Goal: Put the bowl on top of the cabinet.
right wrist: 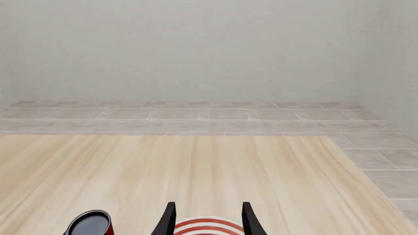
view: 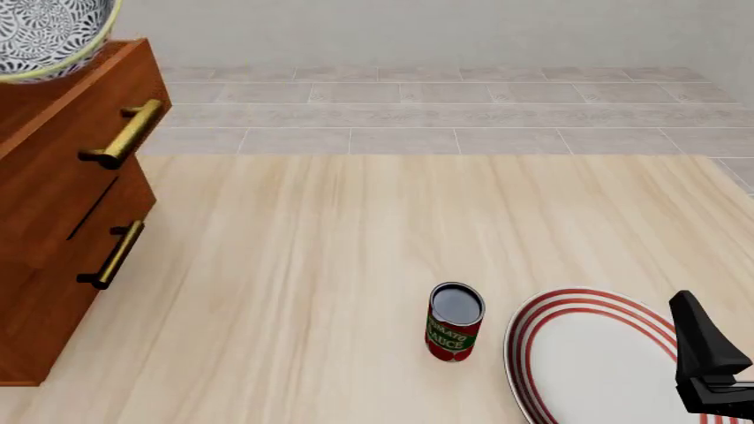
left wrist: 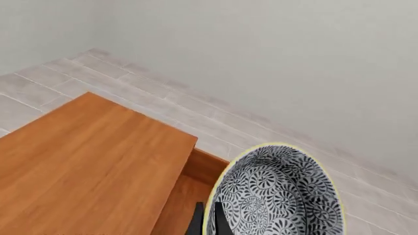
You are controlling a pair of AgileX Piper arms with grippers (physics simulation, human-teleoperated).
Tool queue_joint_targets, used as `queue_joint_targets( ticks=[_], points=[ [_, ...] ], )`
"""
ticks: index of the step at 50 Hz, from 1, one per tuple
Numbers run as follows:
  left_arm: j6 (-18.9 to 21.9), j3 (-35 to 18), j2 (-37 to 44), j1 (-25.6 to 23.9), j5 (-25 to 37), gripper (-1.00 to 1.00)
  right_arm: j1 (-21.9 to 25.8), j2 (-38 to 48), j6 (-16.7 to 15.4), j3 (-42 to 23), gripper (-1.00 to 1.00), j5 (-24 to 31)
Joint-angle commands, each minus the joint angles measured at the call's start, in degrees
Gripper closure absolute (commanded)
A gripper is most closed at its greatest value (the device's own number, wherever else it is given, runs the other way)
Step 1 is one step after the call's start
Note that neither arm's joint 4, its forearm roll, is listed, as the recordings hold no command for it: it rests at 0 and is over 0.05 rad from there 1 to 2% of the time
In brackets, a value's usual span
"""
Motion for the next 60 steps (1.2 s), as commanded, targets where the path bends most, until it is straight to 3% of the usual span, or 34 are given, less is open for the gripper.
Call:
queue_joint_targets(
  ticks=[1,32,60],
  points=[
    [-2.69,-1.33,1.46,4.03,0.33,1.00,0.01,0.00,-0.01,0.00,-1.00,0.00],
    [-8.51,-3.65,5.67,12.37,0.52,1.00,0.01,0.00,0.02,0.00,-1.00,0.00],
    [-10.33,-5.86,11.49,17.22,-0.52,1.00,0.01,0.00,0.01,0.00,-1.00,0.00]
  ],
)
